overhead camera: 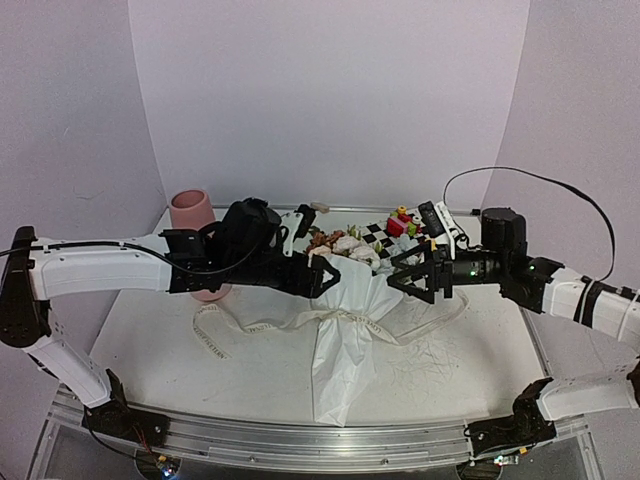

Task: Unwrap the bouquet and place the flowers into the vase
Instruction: Untie the ribbon from the wrapping paper.

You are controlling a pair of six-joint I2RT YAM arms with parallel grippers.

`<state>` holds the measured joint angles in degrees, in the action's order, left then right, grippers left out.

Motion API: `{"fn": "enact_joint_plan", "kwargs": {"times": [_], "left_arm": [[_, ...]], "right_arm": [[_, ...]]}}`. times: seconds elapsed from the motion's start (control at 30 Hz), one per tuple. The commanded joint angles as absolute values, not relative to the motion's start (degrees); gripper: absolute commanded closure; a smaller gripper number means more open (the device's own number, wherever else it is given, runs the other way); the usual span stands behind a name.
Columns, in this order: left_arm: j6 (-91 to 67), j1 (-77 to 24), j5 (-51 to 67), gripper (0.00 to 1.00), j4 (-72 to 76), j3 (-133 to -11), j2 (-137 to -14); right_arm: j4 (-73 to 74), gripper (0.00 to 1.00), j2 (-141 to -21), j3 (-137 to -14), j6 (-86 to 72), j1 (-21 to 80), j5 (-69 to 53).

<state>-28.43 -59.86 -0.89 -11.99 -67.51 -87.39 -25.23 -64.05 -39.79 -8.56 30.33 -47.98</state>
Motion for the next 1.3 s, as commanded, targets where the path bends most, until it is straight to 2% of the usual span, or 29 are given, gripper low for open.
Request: {"fn": "enact_joint_plan", "kwargs": {"times": [0.0,0.13,0.27,0.43,0.73,1.1,1.27], "left_arm": [[-28.4,-60.1,7.7,0.17,-3.5,-68.8,-84.8],[-28.6,-60.2,9.5,0.17,-1.8,-68.7,-85.2],[-27.5,-60.1,5.6,0.24,-2.0,-67.8,-86.4],[-25.7,-59.9,2.1,0.38,-2.4,-66.2,-89.7],[-24.8,-59.6,1.1,0.51,-1.6,-65.7,-96.0],[-23.8,-58.7,2.1,0.6,-0.7,-67.7,-103.3],[-23.2,-58.6,2.6,0.63,-1.0,-68.9,-105.8]], "right_arm": [[-30.1,0.09,-63.7,-40.4,-5.2,31.4,-51.0],[-30.0,0.09,-64.2,-40.2,-4.8,32.0,-48.6],[-29.2,0.12,-66.4,-40.4,-5.2,32.1,-44.8],[-26.6,0.26,-72.2,-41.7,-4.7,32.8,-42.6],[-26.1,0.48,-81.5,-42.5,-5.1,35.1,-35.6],[-25.4,0.65,-90.3,-46.9,-6.8,37.9,-30.3],[-25.0,0.68,-92.8,-46.8,-7.3,39.8,-29.6]]}}
